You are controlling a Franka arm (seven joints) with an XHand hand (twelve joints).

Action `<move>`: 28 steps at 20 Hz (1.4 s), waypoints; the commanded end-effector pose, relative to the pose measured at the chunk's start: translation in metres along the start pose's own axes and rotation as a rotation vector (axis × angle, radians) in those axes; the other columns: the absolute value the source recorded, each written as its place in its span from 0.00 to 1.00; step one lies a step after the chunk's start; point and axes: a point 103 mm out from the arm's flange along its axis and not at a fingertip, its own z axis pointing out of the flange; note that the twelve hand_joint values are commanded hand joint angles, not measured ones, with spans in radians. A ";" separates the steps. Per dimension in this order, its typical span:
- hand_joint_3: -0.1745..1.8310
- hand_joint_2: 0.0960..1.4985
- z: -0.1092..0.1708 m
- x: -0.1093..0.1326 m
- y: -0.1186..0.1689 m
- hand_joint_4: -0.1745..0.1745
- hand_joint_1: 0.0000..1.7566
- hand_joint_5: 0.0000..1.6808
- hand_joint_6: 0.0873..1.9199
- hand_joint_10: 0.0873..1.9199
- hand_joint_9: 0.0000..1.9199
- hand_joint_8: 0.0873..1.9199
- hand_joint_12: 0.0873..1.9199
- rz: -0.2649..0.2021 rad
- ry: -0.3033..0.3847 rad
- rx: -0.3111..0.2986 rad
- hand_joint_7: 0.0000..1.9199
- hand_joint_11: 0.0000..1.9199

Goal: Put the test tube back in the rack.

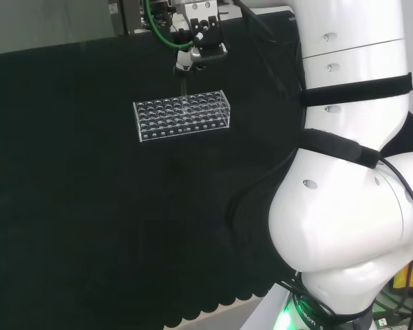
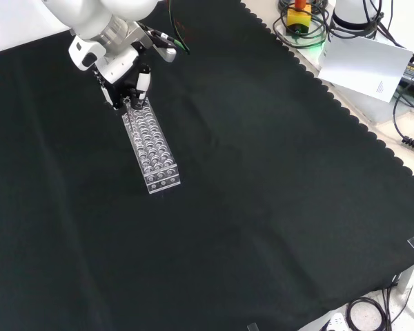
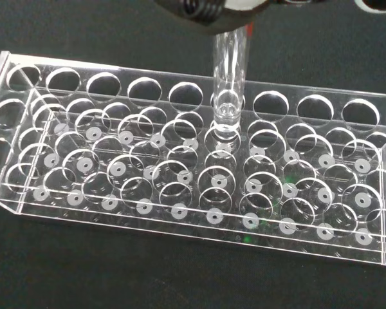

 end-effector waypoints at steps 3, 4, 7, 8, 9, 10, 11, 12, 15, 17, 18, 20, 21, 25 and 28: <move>0.00 0.66 0.006 -0.003 0.004 0.00 0.71 0.92 0.00 0.24 0.86 0.23 0.44 0.001 0.011 0.011 0.91 0.64; 0.00 0.66 0.006 -0.003 0.005 0.00 0.71 0.92 0.00 0.24 0.86 0.23 0.44 0.002 0.010 0.015 0.91 0.64; 0.00 0.66 0.009 -0.005 0.007 0.00 0.71 0.92 0.00 0.24 0.86 0.23 0.44 0.001 0.011 0.022 0.91 0.64; 0.00 0.66 0.010 -0.005 0.008 0.00 0.71 0.92 0.00 0.24 0.86 0.23 0.44 0.001 0.010 0.027 0.91 0.64; 0.00 0.66 0.012 -0.005 0.010 0.00 0.71 0.92 0.00 0.24 0.86 0.23 0.44 0.002 0.010 0.032 0.91 0.64; 0.00 0.66 0.016 -0.005 0.013 0.00 0.71 0.92 0.00 0.24 0.86 0.23 0.44 0.001 0.012 0.036 0.91 0.64; 0.00 0.66 0.021 -0.005 0.016 0.00 0.71 0.92 0.00 0.24 0.86 0.23 0.44 0.000 0.014 0.037 0.91 0.64; 0.00 0.66 0.024 -0.005 0.018 0.00 0.71 0.92 0.00 0.24 0.86 0.23 0.44 -0.001 0.016 0.039 0.91 0.64; 0.00 0.66 0.031 -0.002 0.021 0.00 0.71 0.92 0.00 0.24 0.86 0.23 0.44 -0.005 0.020 0.041 0.91 0.64; 0.00 0.66 0.032 -0.003 0.020 0.00 0.71 0.92 0.00 0.24 0.86 0.23 0.44 -0.010 0.028 0.041 0.91 0.64; 0.00 0.66 0.032 -0.003 0.019 0.00 0.71 0.92 0.00 0.24 0.86 0.23 0.44 -0.011 0.029 0.040 0.91 0.64; 0.00 0.66 0.033 -0.004 0.019 0.00 0.71 0.92 0.00 0.24 0.86 0.23 0.44 -0.010 0.029 0.041 0.91 0.64; 0.00 0.66 0.033 -0.004 0.019 0.00 0.71 0.92 0.00 0.24 0.86 0.23 0.44 -0.009 0.028 0.041 0.91 0.64; 0.00 0.66 0.033 -0.004 0.020 0.00 0.71 0.92 0.00 0.24 0.86 0.23 0.44 -0.006 0.026 0.041 0.91 0.64; 0.00 0.66 0.031 -0.006 0.022 0.00 0.70 0.92 0.00 0.24 0.86 0.23 0.44 -0.004 0.065 0.062 0.91 0.64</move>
